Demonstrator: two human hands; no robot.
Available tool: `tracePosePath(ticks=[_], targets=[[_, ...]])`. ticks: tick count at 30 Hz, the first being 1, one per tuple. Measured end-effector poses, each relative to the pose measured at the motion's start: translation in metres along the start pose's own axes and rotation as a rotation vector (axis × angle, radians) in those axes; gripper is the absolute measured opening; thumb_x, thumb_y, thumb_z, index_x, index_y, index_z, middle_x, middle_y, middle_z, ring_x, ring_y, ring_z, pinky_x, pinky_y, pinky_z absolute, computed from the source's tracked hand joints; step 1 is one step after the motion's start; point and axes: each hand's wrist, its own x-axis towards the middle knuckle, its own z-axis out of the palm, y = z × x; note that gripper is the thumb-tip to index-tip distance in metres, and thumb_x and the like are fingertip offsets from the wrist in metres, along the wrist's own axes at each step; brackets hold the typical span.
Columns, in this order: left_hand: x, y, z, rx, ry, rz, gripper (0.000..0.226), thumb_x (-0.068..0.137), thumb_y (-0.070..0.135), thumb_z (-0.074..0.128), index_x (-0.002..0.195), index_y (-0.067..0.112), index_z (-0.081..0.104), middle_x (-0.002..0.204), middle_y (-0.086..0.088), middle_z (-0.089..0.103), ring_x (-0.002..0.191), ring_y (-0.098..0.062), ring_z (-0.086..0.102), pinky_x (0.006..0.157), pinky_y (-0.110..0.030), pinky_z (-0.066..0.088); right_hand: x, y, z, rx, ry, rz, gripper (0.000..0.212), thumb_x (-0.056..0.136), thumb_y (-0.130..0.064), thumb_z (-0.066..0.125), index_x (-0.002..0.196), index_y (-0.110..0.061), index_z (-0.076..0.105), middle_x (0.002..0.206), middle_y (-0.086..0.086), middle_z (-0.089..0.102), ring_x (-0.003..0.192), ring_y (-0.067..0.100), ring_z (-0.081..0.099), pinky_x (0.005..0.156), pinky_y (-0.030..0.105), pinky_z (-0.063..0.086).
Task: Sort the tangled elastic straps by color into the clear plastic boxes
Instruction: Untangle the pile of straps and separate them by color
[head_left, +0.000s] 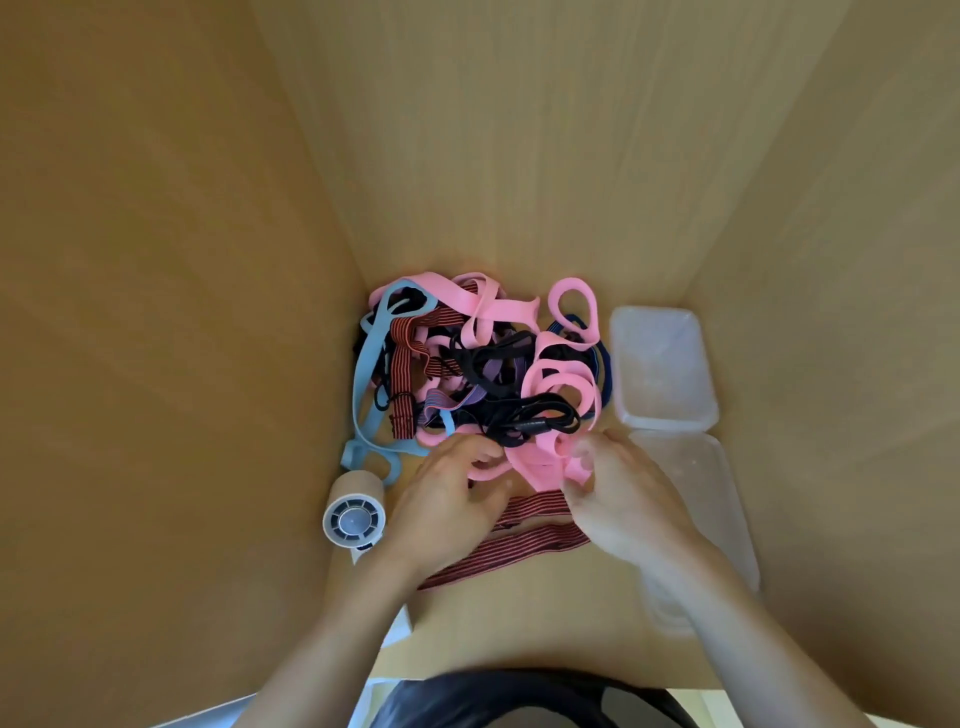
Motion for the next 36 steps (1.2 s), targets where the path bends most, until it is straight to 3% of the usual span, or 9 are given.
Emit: tracePosePath(ticks=[2,7,10,16,21,24,28,32,36], targets=[[0.009,0.003,-0.012,0.003,0.11,-0.074,0.02,0.089,0.025,0.066,0.109,0.027,0.064,0.109,0.014,0.062,0.102,-0.004,0.059,0.089,-0.032,0.051,0.007,-0.012,-0.001,0.032,0.018,-0.052,0.025,0.091,-0.031,0.063,0.116,-0.027,0.061,0.112,-0.007,0.058,0.104,0.019,0.061,0.086,0.039,0.053],[0.027,0.003,-0.034,-0.021,0.325,-0.276,0.024,0.086,0.019,0.066,0.11,0.022,0.064,0.115,0.005,0.059,0.092,-0.007,0.06,0.081,-0.031,0.049,0.028,-0.044,0.003,0.074,0.059,-0.197,0.013,0.093,-0.031,0.063,0.105,-0.028,0.067,0.1,-0.015,0.064,0.092,0.009,0.061,0.07,0.022,0.048],[0.039,0.001,-0.045,-0.059,0.389,-0.336,0.028,0.087,0.019,0.064,0.114,0.02,0.061,0.116,0.004,0.056,0.104,-0.018,0.063,0.087,-0.04,0.053,0.042,-0.064,0.001,0.123,0.057,-0.253,0.015,0.093,-0.025,0.062,0.107,-0.026,0.068,0.101,-0.012,0.065,0.091,0.011,0.06,0.075,0.031,0.053],[0.075,-0.002,-0.059,-0.098,0.526,-0.38,0.033,0.085,0.018,0.066,0.117,0.016,0.059,0.118,-0.001,0.063,0.111,-0.022,0.059,0.09,-0.039,0.05,0.073,-0.085,-0.009,0.116,0.038,-0.331,0.015,0.093,-0.023,0.062,0.106,-0.024,0.069,0.102,-0.009,0.07,0.091,0.014,0.066,0.075,0.036,0.057],[0.105,-0.002,-0.06,-0.04,0.474,-0.421,0.048,0.082,0.046,0.072,0.117,0.017,0.056,0.117,-0.002,0.066,0.112,-0.027,0.059,0.096,-0.047,0.049,0.088,-0.084,-0.012,0.16,-0.005,-0.366,0.013,0.091,-0.021,0.062,0.101,-0.025,0.071,0.092,-0.011,0.072,0.081,0.007,0.067,0.073,0.035,0.059],[0.117,-0.004,-0.057,0.088,0.433,-0.501,0.048,0.088,0.055,0.063,0.116,0.016,0.056,0.119,-0.005,0.064,0.115,-0.031,0.057,0.099,-0.049,0.046,0.092,-0.08,-0.011,0.237,-0.022,-0.36,0.012,0.09,-0.019,0.063,0.094,-0.028,0.071,0.083,-0.014,0.071,0.072,0.002,0.065,0.067,0.027,0.056],[0.121,-0.006,-0.06,0.101,0.37,-0.53,0.029,0.089,0.031,0.057,0.111,0.012,0.058,0.118,-0.01,0.062,0.112,-0.035,0.057,0.098,-0.049,0.046,0.095,-0.079,-0.008,0.333,-0.05,-0.359,0.014,0.09,-0.018,0.064,0.09,-0.031,0.071,0.08,-0.019,0.068,0.07,0.0,0.064,0.061,0.015,0.05],[0.115,-0.005,-0.07,0.103,0.285,-0.523,0.018,0.085,0.024,0.056,0.1,0.016,0.059,0.106,-0.008,0.066,0.099,-0.032,0.061,0.087,-0.045,0.053,0.095,-0.082,-0.005,0.406,-0.083,-0.36,0.016,0.09,-0.016,0.063,0.089,-0.029,0.072,0.08,-0.021,0.066,0.076,-0.007,0.062,0.06,0.008,0.046],[0.105,0.0,-0.074,0.01,0.382,-0.441,0.012,0.086,0.016,0.056,0.093,0.015,0.066,0.09,-0.004,0.069,0.086,-0.027,0.065,0.073,-0.038,0.053,0.095,-0.08,-0.003,0.427,-0.109,-0.35,0.018,0.09,-0.017,0.062,0.088,-0.032,0.072,0.085,-0.019,0.068,0.082,-0.01,0.06,0.063,0.006,0.046]])
